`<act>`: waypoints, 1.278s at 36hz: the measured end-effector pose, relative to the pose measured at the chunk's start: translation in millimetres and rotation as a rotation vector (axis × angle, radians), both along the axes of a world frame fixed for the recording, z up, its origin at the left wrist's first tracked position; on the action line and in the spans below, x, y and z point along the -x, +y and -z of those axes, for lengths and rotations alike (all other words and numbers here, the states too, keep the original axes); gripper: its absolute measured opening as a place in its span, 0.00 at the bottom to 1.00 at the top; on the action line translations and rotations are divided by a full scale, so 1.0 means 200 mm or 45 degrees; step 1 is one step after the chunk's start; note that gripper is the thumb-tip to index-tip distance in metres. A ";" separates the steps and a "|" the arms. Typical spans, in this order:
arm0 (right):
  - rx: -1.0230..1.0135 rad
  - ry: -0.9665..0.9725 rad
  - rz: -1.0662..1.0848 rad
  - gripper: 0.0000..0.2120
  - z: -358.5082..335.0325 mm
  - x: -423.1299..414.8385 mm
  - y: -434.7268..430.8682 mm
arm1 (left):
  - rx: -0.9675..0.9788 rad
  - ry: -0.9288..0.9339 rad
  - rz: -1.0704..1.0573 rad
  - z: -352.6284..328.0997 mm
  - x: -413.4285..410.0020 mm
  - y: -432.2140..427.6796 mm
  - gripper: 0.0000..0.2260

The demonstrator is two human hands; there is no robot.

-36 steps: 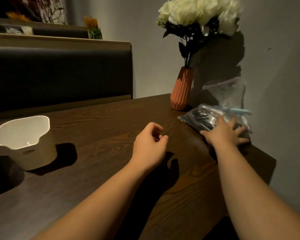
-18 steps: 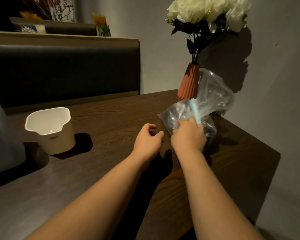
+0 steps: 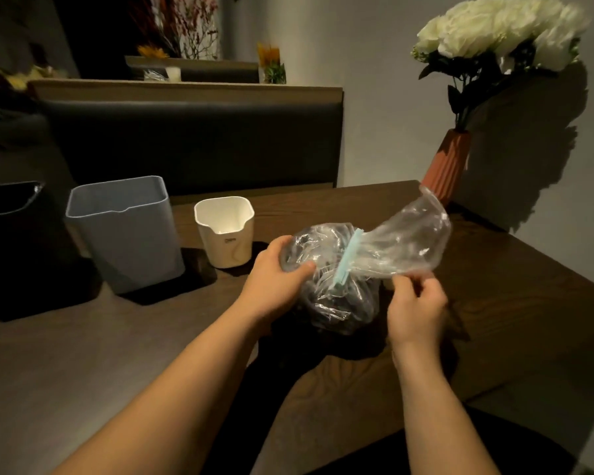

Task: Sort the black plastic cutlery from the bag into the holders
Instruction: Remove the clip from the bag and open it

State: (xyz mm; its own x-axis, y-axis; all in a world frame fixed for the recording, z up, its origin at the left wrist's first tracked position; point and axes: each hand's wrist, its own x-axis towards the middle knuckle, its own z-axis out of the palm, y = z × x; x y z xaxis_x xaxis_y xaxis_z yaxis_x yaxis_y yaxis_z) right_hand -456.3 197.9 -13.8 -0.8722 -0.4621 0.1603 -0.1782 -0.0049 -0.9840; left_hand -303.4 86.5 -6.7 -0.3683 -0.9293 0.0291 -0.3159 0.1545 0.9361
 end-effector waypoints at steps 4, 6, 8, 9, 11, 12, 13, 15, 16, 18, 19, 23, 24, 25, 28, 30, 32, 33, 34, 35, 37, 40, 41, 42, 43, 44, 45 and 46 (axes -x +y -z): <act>-0.114 -0.056 -0.406 0.17 0.00 -0.10 -0.10 | 0.306 -0.105 0.016 -0.04 -0.10 0.09 0.23; -0.308 0.176 -0.460 0.22 -0.04 -0.18 -0.12 | 0.492 -0.167 0.098 -0.07 -0.14 0.15 0.21; -0.539 0.380 -0.429 0.22 -0.06 -0.24 -0.12 | 0.547 -0.225 0.187 -0.08 -0.18 0.19 0.23; -0.607 0.444 -0.426 0.21 -0.07 -0.28 -0.11 | 0.548 -0.256 0.196 -0.08 -0.20 0.19 0.24; -0.676 0.498 -0.486 0.20 -0.11 -0.35 -0.06 | 0.584 -0.304 0.166 -0.07 -0.28 0.18 0.23; -0.714 0.519 -0.548 0.18 -0.12 -0.40 -0.04 | 0.613 -0.306 0.143 -0.06 -0.33 0.17 0.21; -0.752 0.556 -0.623 0.18 -0.13 -0.45 -0.01 | 0.631 -0.297 0.118 -0.05 -0.39 0.16 0.19; -0.741 0.649 -0.784 0.17 -0.15 -0.53 0.05 | 0.632 -0.270 0.086 -0.03 -0.53 0.13 0.19; -0.716 0.674 -0.872 0.17 -0.16 -0.56 0.08 | 0.623 -0.241 0.074 -0.02 -0.61 0.12 0.18; -0.731 0.753 -1.059 0.14 -0.18 -0.60 0.10 | 0.577 -0.167 0.060 0.00 -0.76 0.09 0.15; -0.726 0.765 -1.129 0.12 -0.19 -0.61 0.09 | 0.533 -0.128 0.056 0.00 -0.84 0.08 0.13; -0.419 0.711 -1.156 0.03 -0.22 -0.59 -0.03 | 0.300 0.075 0.089 -0.05 -1.07 0.06 0.13; -0.375 0.782 -1.143 0.05 -0.24 -0.58 -0.07 | 0.278 0.112 0.090 -0.07 -1.11 0.06 0.12; -0.337 0.832 -1.140 0.06 -0.24 -0.59 -0.14 | 0.265 0.136 0.086 -0.08 -1.14 0.05 0.11; -0.203 0.855 -1.176 0.07 -0.26 -0.62 -0.33 | 0.192 0.204 0.090 -0.08 -1.21 0.02 0.02; -0.105 0.813 -1.218 0.05 -0.23 -0.64 -0.43 | 0.121 0.273 0.061 -0.05 -1.24 -0.01 0.03; -0.034 0.742 -1.288 0.03 -0.19 -0.67 -0.48 | 0.105 0.309 0.049 -0.01 -1.26 -0.03 0.07; -0.016 0.718 -1.323 0.05 -0.15 -0.68 -0.48 | 0.107 0.325 0.039 0.01 -1.27 -0.03 0.10; -0.003 0.704 -1.356 0.06 -0.11 -0.69 -0.48 | 0.106 0.354 0.031 0.02 -1.27 -0.03 0.11; 0.013 0.691 -1.376 0.07 -0.08 -0.69 -0.47 | 0.110 0.378 0.015 0.04 -1.27 -0.03 0.11; 0.066 0.701 -1.384 0.11 -0.03 -0.68 -0.46 | 0.121 0.415 -0.004 0.05 -1.27 -0.03 0.08; 0.189 0.831 -1.315 0.12 -0.01 -0.66 -0.46 | 0.111 0.490 -0.059 0.04 -1.24 -0.01 0.09; 0.233 0.894 -1.269 0.11 -0.01 -0.66 -0.46 | 0.111 0.521 -0.081 0.04 -1.23 -0.01 0.09; 0.267 0.969 -1.223 0.10 0.00 -0.66 -0.46 | 0.113 0.557 -0.101 0.04 -1.22 -0.01 0.08; 0.290 1.045 -1.185 0.10 0.00 -0.66 -0.46 | 0.120 0.579 -0.115 0.04 -1.22 -0.01 0.08; 0.299 1.119 -1.155 0.11 0.01 -0.66 -0.46 | 0.132 0.589 -0.120 0.04 -1.21 -0.01 0.07; 0.298 1.190 -1.127 0.12 0.01 -0.67 -0.46 | 0.151 0.589 -0.123 0.05 -1.21 -0.01 0.06; 0.287 1.242 -1.097 0.13 0.01 -0.67 -0.46 | 0.179 0.581 -0.126 0.05 -1.21 -0.01 0.05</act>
State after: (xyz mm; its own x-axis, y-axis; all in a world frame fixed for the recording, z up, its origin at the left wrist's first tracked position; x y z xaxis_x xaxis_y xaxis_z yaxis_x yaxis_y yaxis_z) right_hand -321.4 106.5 -15.6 0.2021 -0.6881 0.6969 -0.6663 -0.6181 -0.4171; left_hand -62.1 84.8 -17.2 -0.1989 -0.9345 0.2951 0.1024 0.2796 0.9546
